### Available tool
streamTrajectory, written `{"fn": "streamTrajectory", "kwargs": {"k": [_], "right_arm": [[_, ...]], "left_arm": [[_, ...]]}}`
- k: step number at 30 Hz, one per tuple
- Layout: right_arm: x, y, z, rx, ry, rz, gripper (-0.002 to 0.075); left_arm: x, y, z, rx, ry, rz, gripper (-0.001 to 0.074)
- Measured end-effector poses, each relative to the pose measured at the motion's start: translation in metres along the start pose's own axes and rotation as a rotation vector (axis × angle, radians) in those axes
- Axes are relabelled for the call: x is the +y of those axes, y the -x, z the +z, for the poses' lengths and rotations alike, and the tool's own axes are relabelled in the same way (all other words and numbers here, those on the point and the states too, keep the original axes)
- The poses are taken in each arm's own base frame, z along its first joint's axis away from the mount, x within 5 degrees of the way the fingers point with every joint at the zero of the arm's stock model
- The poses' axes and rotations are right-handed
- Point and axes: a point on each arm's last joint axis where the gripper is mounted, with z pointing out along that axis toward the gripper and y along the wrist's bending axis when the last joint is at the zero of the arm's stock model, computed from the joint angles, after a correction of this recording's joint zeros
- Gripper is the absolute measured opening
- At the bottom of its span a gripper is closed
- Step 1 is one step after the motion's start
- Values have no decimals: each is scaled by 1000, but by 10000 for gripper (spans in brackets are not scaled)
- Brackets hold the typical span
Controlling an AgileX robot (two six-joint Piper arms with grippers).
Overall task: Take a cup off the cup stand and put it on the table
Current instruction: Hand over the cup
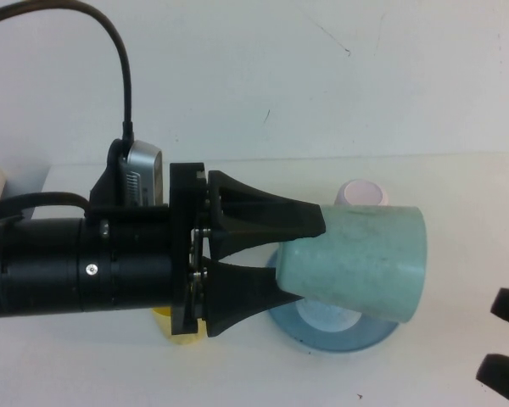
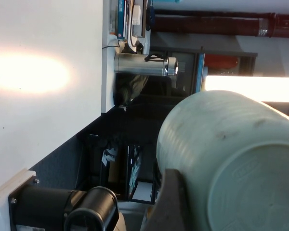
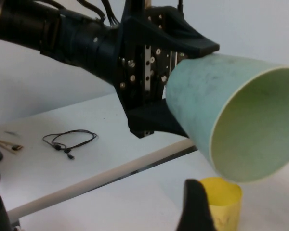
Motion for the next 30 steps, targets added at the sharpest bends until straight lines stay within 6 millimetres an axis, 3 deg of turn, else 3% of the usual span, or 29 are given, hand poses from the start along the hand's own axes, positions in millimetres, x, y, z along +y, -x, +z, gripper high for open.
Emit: {"fn": "streamTrajectory", "kwargs": {"k": [7, 11, 30], "right_arm": [[-35, 8, 21, 37, 81, 33, 454], [-45, 8, 32, 58, 122, 48, 454], [-37, 25, 91, 84, 412, -16, 454]], "left_arm": [[0, 0, 0, 2, -1, 12, 539], [0, 0, 0, 2, -1, 23, 539], [1, 3, 0, -33, 11, 31, 539]]}}
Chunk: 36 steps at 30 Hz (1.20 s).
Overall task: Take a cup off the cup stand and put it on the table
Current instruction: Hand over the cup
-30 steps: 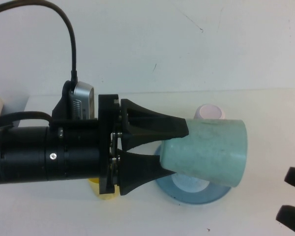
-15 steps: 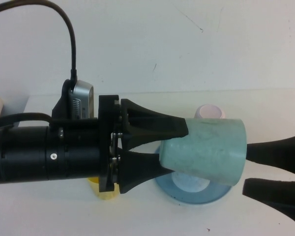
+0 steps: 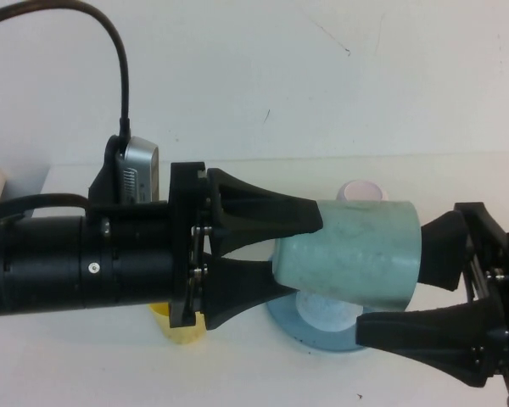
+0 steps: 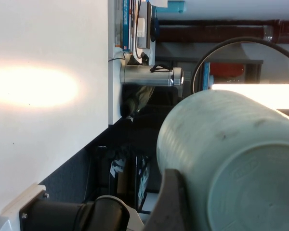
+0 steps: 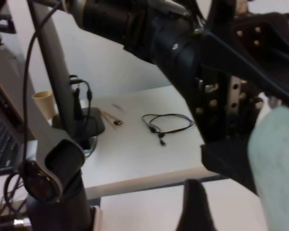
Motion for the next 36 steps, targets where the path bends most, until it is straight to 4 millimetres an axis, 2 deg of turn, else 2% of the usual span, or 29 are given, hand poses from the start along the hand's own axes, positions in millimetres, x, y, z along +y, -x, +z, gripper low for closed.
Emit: {"fn": "streamTrajectory", "kwargs": {"k": [2, 4, 7, 10, 13, 36], "right_arm": [[-2, 0, 5, 4, 21, 4, 449], [-3, 0, 10, 8, 39, 9, 411], [-5, -1, 14, 14, 46, 12, 286], [-7, -2, 15, 27, 23, 17, 120], [-11, -3, 15, 35, -15, 41, 48], [-14, -3, 15, 36, -41, 66, 39]], "left_arm": [[0, 1, 0, -6, 2, 0, 539], [0, 1, 0, -6, 2, 0, 539], [0, 1, 0, -6, 1, 1, 539], [0, 1, 0, -8, 2, 1, 539], [0, 2, 0, -17, 5, 11, 539], [0, 5, 0, -51, 5, 36, 539]]}}
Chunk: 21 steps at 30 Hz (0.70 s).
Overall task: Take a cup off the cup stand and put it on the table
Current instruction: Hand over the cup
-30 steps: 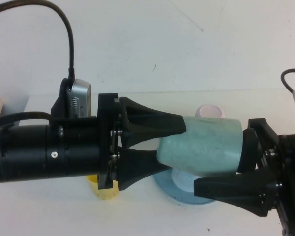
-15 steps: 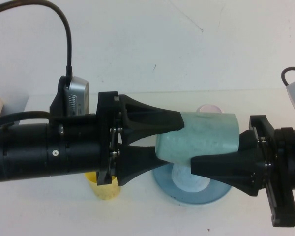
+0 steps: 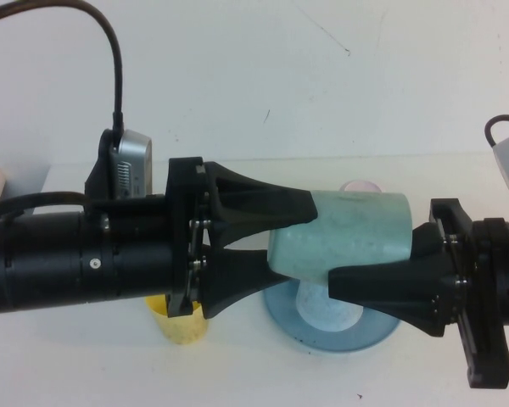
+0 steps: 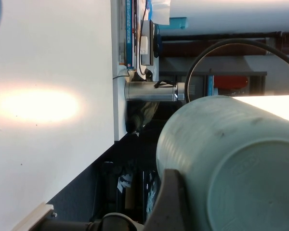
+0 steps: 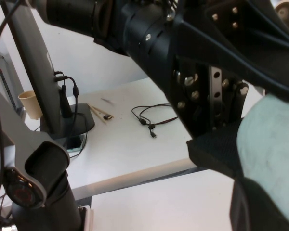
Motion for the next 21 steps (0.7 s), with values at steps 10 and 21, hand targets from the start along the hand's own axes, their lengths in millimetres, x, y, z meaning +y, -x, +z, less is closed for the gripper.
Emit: {"fn": "streamTrajectory", "kwargs": {"k": [10, 21], "right_arm": [[0, 1, 0, -3, 1, 12, 39], [5, 4, -1, -10, 23, 64, 37]], "left_arm": [[-5, 0, 0, 11, 0, 75, 608], [-8, 19, -31, -12, -51, 99, 545]]}}
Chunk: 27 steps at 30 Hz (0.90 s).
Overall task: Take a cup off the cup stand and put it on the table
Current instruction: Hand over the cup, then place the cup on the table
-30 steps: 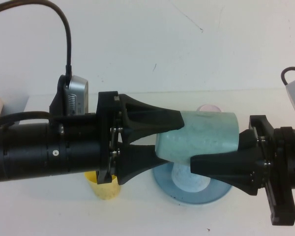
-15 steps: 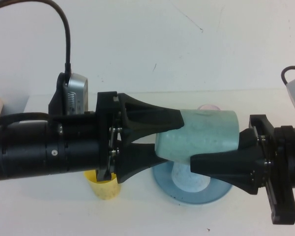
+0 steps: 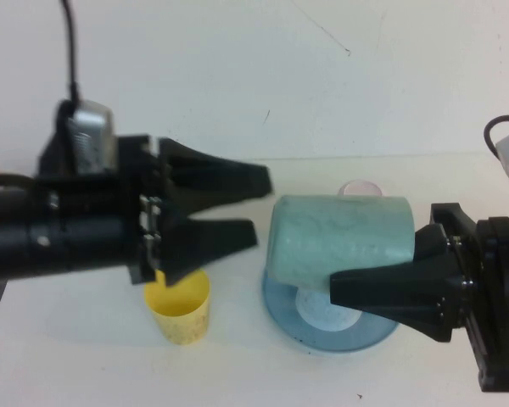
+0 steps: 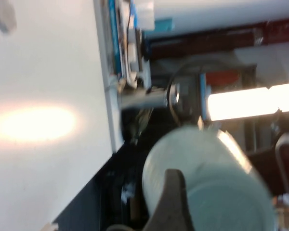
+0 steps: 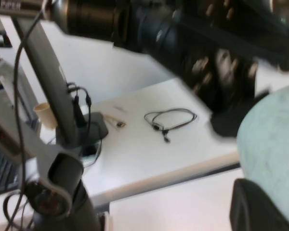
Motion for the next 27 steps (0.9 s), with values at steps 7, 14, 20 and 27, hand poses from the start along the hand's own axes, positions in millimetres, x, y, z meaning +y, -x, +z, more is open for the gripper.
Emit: {"fn": "streamTrajectory", "kwargs": {"k": [7, 14, 20, 27], "right_arm": [[24, 11, -11, 44, -21, -49, 36], [49, 12, -36, 262, -213, -95, 36], [64, 39, -63, 483, -443, -6, 36], [46, 58, -83, 838, -647, 144, 36]], "left_arm": [[0, 21, -28, -137, 1, 10, 474], [10, 23, -39, -138, 110, 158, 242], [21, 18, -41, -29, 242, 493, 24], [31, 18, -44, 20, 353, 612, 3]]}}
